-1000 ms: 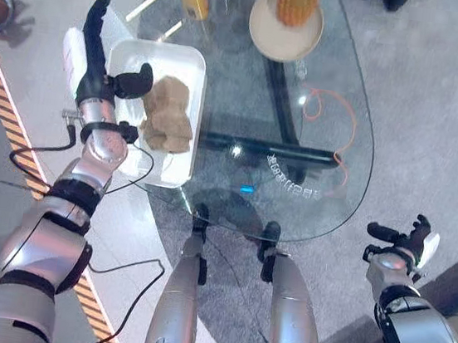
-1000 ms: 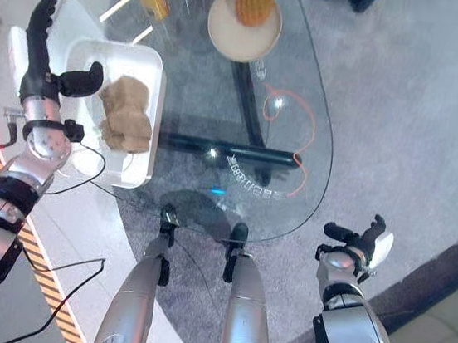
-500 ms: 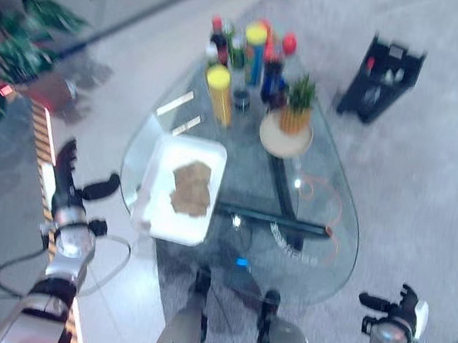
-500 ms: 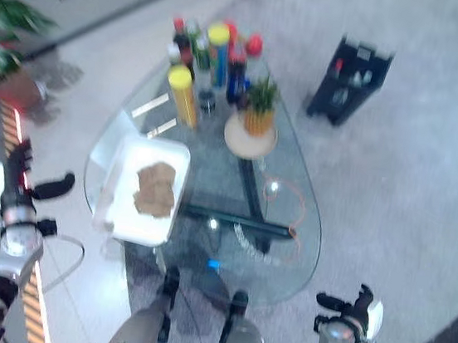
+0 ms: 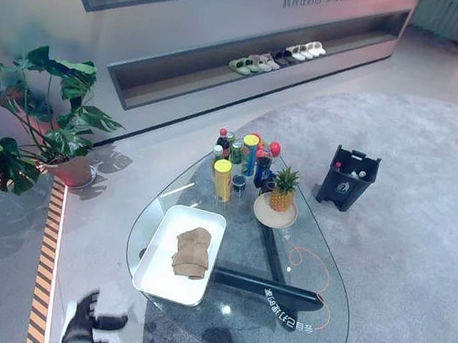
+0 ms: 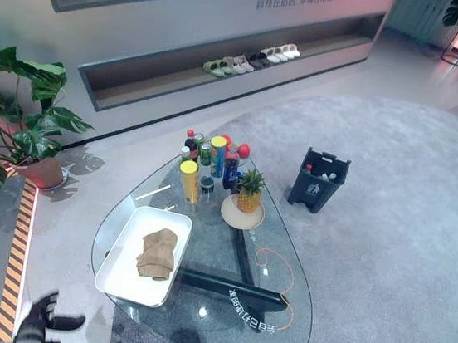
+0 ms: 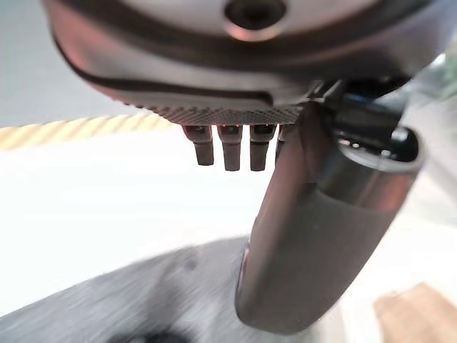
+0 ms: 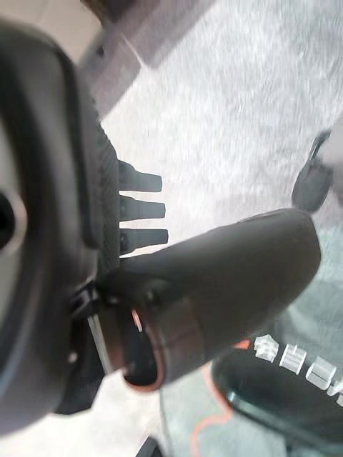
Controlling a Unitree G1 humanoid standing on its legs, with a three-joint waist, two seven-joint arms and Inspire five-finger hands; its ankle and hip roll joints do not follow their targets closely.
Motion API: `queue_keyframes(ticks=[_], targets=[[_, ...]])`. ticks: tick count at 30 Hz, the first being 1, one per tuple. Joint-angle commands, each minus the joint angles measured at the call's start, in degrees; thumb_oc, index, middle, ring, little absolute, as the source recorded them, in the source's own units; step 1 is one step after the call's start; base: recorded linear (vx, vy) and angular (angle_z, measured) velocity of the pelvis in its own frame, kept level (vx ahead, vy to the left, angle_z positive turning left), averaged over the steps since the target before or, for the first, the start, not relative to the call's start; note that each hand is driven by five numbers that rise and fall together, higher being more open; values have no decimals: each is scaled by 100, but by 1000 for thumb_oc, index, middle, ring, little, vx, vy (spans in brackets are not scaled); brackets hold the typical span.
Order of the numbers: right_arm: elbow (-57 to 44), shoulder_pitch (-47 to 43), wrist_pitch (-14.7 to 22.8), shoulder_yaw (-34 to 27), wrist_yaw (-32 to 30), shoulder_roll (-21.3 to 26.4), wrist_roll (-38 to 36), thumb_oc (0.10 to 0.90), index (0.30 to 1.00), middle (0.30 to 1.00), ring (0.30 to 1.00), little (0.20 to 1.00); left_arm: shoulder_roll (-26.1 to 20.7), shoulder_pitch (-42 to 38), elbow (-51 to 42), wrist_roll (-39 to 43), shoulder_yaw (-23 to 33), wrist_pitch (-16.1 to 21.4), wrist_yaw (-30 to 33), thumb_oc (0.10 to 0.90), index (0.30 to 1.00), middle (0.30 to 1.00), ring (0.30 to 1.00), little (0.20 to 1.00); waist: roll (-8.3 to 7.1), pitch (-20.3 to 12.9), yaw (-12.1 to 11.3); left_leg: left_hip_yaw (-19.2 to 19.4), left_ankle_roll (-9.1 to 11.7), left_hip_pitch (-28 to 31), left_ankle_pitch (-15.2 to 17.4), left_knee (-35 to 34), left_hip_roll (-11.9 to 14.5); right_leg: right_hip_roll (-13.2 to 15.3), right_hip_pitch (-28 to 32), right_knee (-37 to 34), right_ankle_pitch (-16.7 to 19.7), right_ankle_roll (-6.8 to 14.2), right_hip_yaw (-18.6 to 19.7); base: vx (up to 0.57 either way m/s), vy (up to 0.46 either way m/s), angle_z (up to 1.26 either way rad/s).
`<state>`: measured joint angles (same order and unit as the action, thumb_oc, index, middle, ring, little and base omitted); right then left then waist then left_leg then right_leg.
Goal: Wipe the table with a cloth and put it in the basket.
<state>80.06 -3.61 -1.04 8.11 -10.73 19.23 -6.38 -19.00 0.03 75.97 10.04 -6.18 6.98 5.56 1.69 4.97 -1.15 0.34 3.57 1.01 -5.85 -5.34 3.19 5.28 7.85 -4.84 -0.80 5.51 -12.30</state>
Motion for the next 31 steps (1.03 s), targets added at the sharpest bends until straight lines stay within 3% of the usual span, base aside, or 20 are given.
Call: queue_keyframes(ticks=[1,5,14,31], targets=[[139,-265,-135,209,210,24,249,800,900,900,900,900,-132,-508,240,-204,-75,-348,-672,800,900,900,900,900,-76,25,-9,149,2,385,579,34,-188,195,-261,263,162,212,357,70,33,-1],[228,-266,-337,305,507,-53,477,800,900,900,900,900,-9,-517,256,-249,-267,-495,-958,800,900,900,900,900,-72,-33,31,183,12,437,609,34,-159,177,-205,223,149,204,389,51,23,-1],[228,-250,-487,536,685,-174,630,800,900,900,900,900,139,-552,148,-4,-481,-415,-1248,800,900,900,900,900,-44,-45,74,224,19,492,637,34,-107,171,-174,232,116,187,406,20,7,0],[176,-329,-865,778,1000,-263,683,800,900,900,900,900,290,-599,164,-140,-639,-532,-1115,800,900,900,900,900,-134,-54,31,239,35,557,659,34,-59,174,-76,138,158,190,374,0,0,0]])
